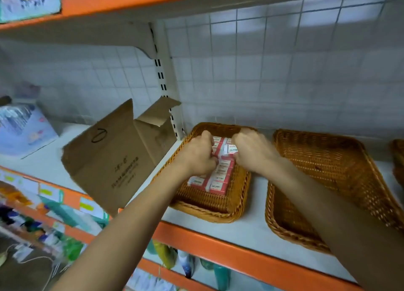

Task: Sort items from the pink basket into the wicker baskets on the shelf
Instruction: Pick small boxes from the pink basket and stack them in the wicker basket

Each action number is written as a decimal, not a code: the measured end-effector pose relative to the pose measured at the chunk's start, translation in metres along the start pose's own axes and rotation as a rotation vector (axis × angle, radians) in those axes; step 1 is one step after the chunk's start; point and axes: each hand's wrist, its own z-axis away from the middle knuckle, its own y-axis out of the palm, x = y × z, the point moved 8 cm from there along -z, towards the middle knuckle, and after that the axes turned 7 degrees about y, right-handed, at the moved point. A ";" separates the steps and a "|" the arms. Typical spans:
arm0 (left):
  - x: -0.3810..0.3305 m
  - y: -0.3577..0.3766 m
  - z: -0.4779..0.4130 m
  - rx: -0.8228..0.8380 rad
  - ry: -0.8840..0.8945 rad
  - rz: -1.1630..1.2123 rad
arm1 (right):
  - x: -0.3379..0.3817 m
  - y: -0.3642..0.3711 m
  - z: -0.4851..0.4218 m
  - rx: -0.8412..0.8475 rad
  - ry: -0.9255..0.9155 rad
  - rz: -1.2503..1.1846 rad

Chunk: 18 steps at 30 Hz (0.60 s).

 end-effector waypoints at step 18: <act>0.036 0.006 -0.030 -0.107 0.214 0.132 | 0.020 0.040 -0.014 0.015 0.374 0.005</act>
